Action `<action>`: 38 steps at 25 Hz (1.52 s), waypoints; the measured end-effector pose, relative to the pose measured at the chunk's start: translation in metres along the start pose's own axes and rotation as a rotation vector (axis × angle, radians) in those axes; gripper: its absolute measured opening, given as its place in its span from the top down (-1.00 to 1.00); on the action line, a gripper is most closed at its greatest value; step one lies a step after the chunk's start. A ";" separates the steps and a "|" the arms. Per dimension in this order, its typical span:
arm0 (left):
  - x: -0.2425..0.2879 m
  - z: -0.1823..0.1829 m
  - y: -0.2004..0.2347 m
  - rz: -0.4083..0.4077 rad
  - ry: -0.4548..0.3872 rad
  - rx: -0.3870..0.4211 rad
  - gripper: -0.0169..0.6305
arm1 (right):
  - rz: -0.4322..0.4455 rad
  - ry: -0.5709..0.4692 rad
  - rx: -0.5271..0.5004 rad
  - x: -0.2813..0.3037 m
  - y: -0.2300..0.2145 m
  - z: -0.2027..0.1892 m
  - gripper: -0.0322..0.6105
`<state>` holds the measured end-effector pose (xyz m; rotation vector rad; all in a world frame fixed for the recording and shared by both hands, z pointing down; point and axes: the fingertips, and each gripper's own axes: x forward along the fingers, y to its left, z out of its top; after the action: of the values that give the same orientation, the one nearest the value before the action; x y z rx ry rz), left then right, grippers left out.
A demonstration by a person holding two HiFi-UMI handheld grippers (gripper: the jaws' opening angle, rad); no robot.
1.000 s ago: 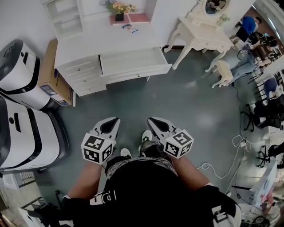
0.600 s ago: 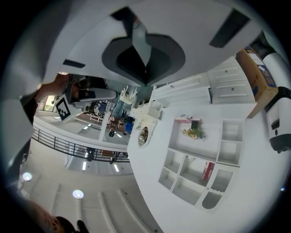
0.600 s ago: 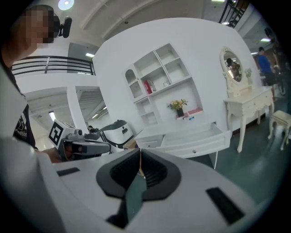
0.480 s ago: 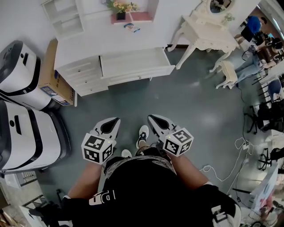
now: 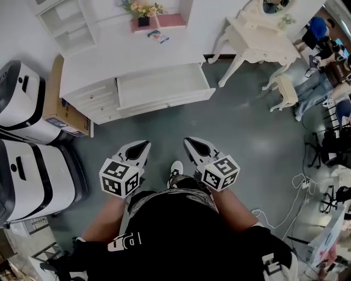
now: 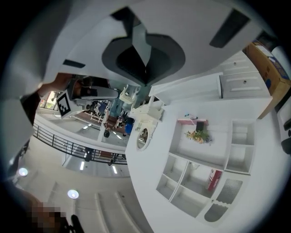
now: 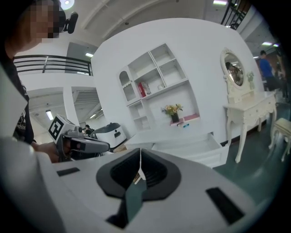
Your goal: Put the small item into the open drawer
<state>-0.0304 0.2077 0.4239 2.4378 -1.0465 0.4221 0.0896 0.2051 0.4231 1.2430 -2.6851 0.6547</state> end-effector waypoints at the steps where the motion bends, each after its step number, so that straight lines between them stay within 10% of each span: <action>1: 0.008 0.007 0.001 0.001 0.001 0.008 0.90 | 0.002 0.000 -0.003 0.004 -0.008 0.005 0.85; 14: 0.090 0.075 0.025 0.111 0.002 0.097 0.90 | 0.073 0.009 -0.037 0.045 -0.096 0.062 0.85; 23: 0.097 0.082 0.052 0.181 -0.011 0.001 0.90 | 0.096 0.038 -0.018 0.063 -0.124 0.062 0.85; 38: 0.161 0.124 0.148 0.135 0.006 0.003 0.90 | 0.059 0.123 -0.005 0.161 -0.165 0.080 0.85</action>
<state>-0.0205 -0.0433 0.4319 2.3754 -1.2136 0.4748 0.1134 -0.0357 0.4505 1.0880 -2.6300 0.7076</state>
